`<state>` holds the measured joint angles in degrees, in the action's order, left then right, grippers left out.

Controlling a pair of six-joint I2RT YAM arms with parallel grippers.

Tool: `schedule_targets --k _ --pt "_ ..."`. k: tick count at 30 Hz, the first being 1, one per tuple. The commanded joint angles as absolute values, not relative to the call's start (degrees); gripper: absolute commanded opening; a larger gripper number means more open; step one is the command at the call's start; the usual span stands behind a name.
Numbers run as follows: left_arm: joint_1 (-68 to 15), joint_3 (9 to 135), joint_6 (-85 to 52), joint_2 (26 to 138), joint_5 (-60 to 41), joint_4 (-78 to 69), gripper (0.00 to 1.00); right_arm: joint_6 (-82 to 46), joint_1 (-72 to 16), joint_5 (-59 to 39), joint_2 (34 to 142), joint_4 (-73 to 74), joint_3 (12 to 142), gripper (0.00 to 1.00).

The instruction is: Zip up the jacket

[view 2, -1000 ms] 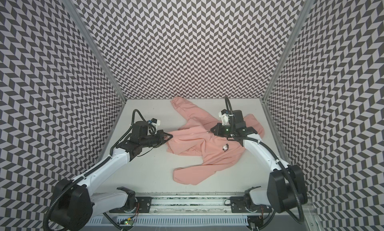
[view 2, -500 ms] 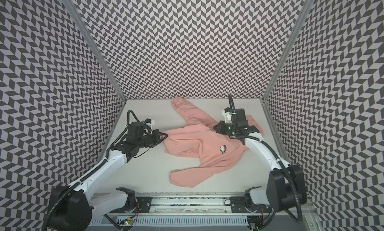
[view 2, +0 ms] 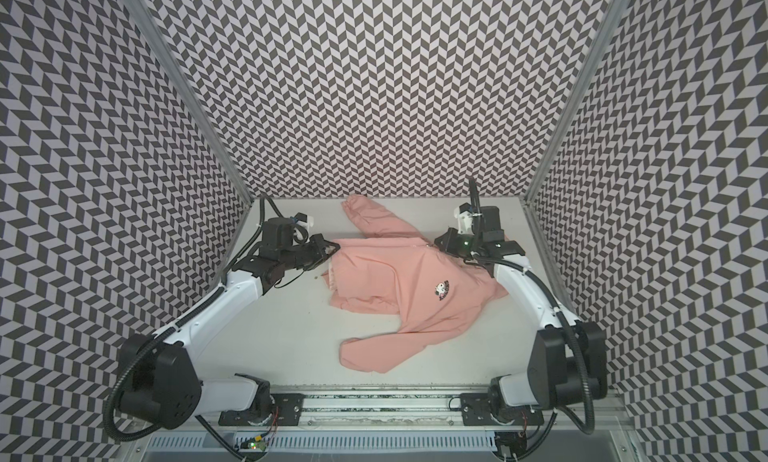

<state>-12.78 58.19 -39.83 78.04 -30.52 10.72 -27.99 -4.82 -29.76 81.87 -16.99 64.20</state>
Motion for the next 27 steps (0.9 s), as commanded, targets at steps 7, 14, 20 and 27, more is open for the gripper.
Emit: schedule_targets --k 7,14,20,27 --pt "-12.28 82.12 -32.82 90.70 -26.21 18.52 0.00 -31.94 -0.29 -29.47 83.38 -10.91 68.48 0.00" --pt "-14.17 118.73 -27.21 106.90 -27.15 31.12 0.00 -39.09 2.92 -30.16 85.27 -4.52 75.30 0.00" --pt "-15.82 145.98 -22.41 115.20 -26.67 42.47 0.00 -40.06 3.42 -29.88 83.47 0.60 79.46 0.00" --pt "-15.59 105.53 -24.74 95.84 -23.30 27.10 0.00 -37.73 3.19 -33.75 80.80 1.03 69.82 0.00"
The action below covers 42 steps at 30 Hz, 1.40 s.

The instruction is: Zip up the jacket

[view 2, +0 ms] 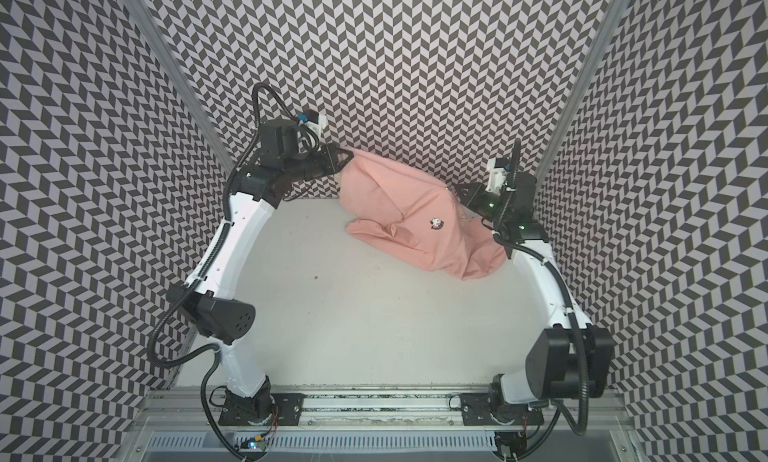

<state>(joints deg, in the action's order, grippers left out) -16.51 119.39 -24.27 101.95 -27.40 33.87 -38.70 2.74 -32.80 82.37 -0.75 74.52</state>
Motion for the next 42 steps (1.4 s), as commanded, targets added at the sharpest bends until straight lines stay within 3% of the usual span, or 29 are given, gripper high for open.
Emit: schedule_targets --k 1,6,15,42 --pt "-15.41 99.54 -24.87 93.61 -22.77 24.46 0.00 -37.53 3.16 -34.29 80.69 0.76 67.75 0.00" --pt "-13.10 77.11 -29.83 85.31 -20.91 18.72 0.00 -34.89 0.69 -34.40 80.85 1.03 56.26 0.00" --pt "-8.24 61.61 -32.21 77.56 -17.94 18.08 0.00 -31.75 -3.68 -31.78 85.73 0.75 50.10 0.00" --pt "-0.97 54.05 -35.47 74.99 -20.48 15.58 0.00 -27.41 -2.81 -22.68 83.94 -10.68 56.13 0.00"
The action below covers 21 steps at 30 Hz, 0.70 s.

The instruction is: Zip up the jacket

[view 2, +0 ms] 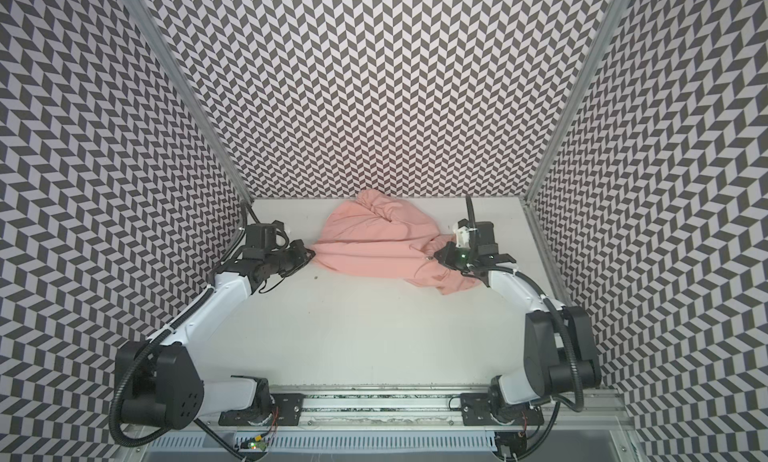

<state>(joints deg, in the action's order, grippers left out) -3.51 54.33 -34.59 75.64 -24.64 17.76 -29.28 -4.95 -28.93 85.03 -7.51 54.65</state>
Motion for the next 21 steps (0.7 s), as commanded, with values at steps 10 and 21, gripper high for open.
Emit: schedule_targets --k 10,21 --pt "1.38 53.35 -36.12 75.20 -21.54 15.05 0.00 -26.89 -0.81 -20.29 82.88 -12.83 56.76 0.00" --pt "2.74 53.53 -37.14 75.33 -22.00 14.50 0.00 -26.83 0.78 -18.48 82.09 -14.83 56.92 0.00"
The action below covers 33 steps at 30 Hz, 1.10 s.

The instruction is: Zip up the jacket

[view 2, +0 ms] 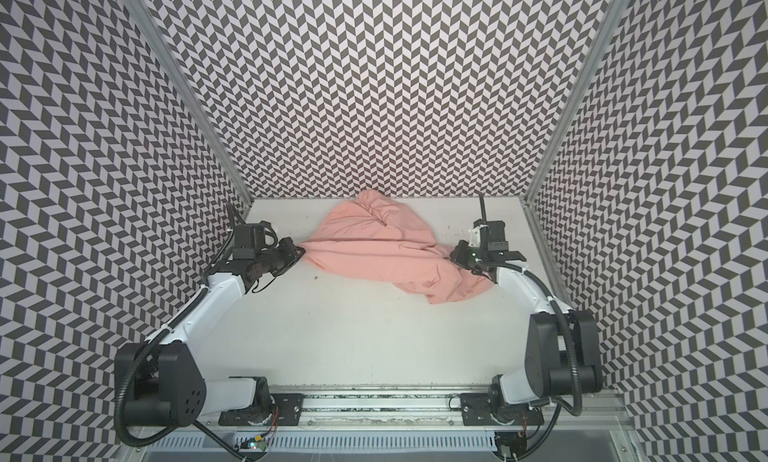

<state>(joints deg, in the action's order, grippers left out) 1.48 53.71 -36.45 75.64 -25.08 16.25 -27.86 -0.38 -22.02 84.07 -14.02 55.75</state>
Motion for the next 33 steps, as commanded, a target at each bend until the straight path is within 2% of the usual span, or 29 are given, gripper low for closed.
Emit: schedule_targets --k 1,14,21,22,23,25,26,27,28,30,31,33 --pt "2.80 53.53 -37.16 75.34 -22.11 14.51 0.00 -26.85 1.01 -18.29 81.84 -14.92 56.87 0.00" --pt "4.43 53.87 -37.33 75.48 -22.59 14.58 0.00 -27.60 3.31 -16.28 81.22 -16.95 57.64 0.00" --pt "4.74 54.92 -37.05 75.98 -23.32 14.90 0.00 -27.64 3.60 -18.52 81.29 -16.53 58.77 0.00" --pt "4.80 55.15 -36.89 76.03 -23.55 15.02 0.07 -27.28 3.60 -19.91 81.31 -16.52 59.08 0.00" --pt "4.76 55.40 -36.69 76.02 -23.58 15.19 0.19 -26.79 3.60 -21.37 81.38 -16.35 59.31 0.00" --pt "4.83 55.83 -36.53 75.62 -23.11 15.77 0.51 -26.17 3.60 -23.72 81.58 -16.56 59.97 0.00" --pt "4.76 56.19 -36.32 75.35 -22.67 16.41 0.63 -25.91 3.60 -24.19 81.69 -17.10 60.36 0.12" --pt "4.75 56.63 -36.10 74.93 -22.06 17.07 0.97 -25.66 3.60 -24.21 81.68 -17.96 60.78 0.31" --pt "4.82 56.98 -35.87 74.43 -21.61 17.65 1.00 -25.39 3.65 -23.64 81.59 -18.92 61.19 0.45" --pt "4.99 57.76 -35.42 73.29 -21.13 18.68 1.00 -25.13 3.64 -21.65 80.87 -20.58 61.43 0.63" --pt "5.03 58.04 -35.05 72.42 -21.06 18.89 1.00 -24.98 3.69 -20.61 80.22 -21.18 61.38 0.69" --pt "5.07 58.50 -34.44 70.58 -20.26 18.98 1.00 -25.08 3.69 -18.15 78.77 -22.38 61.52 0.73"
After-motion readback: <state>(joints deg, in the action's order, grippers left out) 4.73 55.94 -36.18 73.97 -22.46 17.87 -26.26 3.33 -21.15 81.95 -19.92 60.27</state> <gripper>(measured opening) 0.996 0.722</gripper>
